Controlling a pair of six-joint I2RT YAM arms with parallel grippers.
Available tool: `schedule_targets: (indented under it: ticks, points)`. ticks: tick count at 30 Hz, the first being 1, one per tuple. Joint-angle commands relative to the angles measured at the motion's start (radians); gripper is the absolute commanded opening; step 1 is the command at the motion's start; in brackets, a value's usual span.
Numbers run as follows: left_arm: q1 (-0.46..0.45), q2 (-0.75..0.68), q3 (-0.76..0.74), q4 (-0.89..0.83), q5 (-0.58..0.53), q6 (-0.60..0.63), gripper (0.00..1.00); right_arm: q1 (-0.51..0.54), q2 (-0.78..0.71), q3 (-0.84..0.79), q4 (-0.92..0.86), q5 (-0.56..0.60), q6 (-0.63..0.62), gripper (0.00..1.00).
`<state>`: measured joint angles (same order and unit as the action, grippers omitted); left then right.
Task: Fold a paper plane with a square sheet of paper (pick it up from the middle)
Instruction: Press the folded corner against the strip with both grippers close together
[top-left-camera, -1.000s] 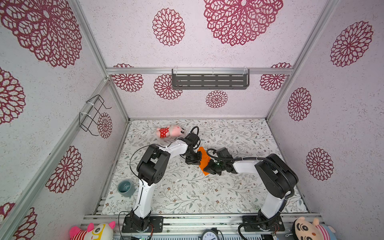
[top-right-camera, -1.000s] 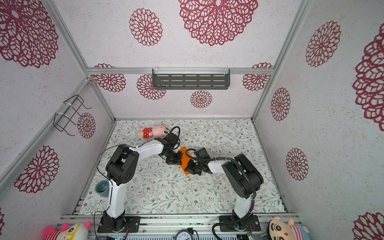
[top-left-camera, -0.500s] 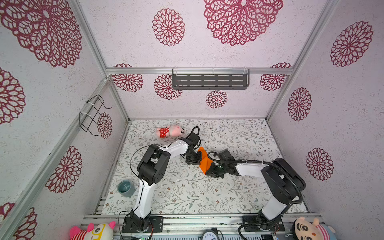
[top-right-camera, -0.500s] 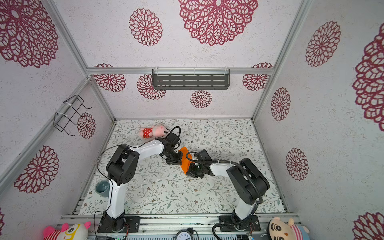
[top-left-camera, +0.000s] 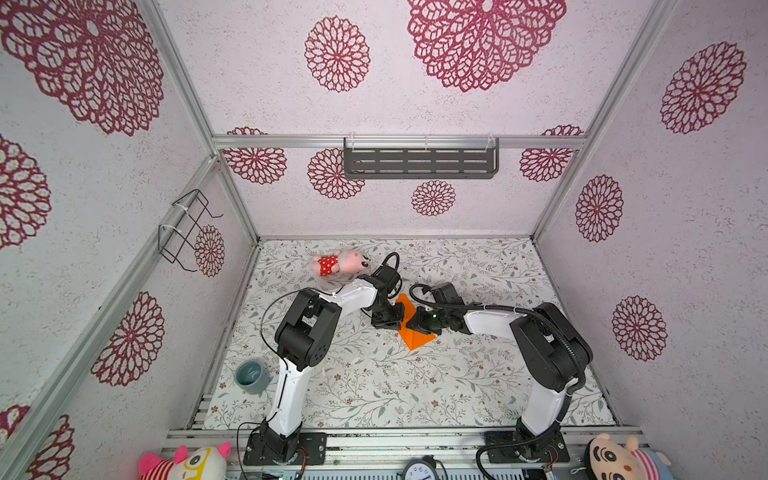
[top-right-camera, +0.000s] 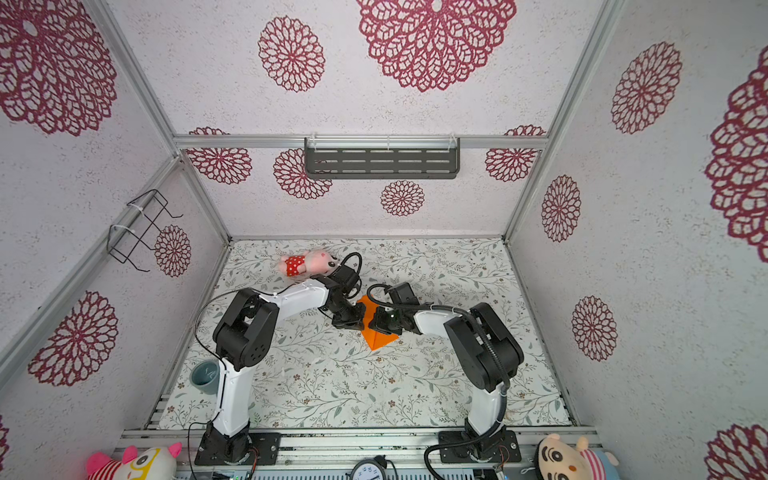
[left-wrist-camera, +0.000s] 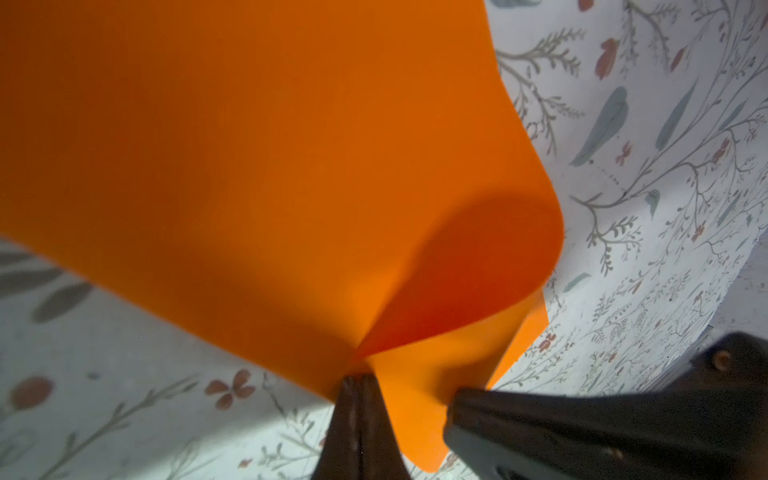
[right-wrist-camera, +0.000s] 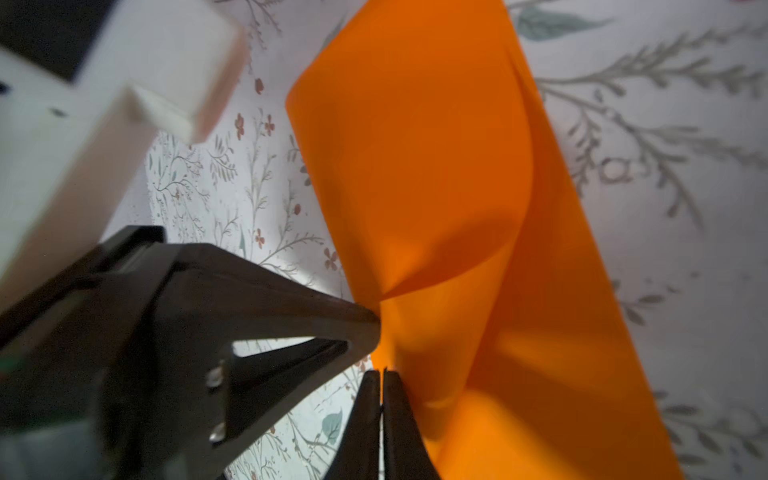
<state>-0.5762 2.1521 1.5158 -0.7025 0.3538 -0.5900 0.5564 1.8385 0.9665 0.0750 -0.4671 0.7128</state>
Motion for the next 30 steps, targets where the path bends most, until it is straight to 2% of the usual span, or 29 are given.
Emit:
schedule_targets:
  ticks: [1,13,18,23,30]
  points:
    - [0.009,0.067,-0.026,-0.084,-0.117,0.018,0.00,-0.015,-0.003,0.007,-0.013,0.015,-0.041,0.09]
    - [0.008,0.072,-0.023,-0.110,-0.145,0.028,0.00,-0.061,-0.041,-0.075,-0.074,0.076,-0.097,0.09]
    - [0.009,0.073,-0.012,-0.116,-0.146,0.035,0.00,-0.063,-0.104,-0.071,-0.024,0.040,-0.100,0.09]
    - [0.008,0.077,-0.008,-0.118,-0.146,0.038,0.00,-0.050,-0.066,-0.024,0.017,-0.024,-0.099,0.09]
    - [0.008,0.079,-0.002,-0.125,-0.147,0.040,0.00,-0.050,0.007,0.035,0.021,-0.031,-0.096,0.09]
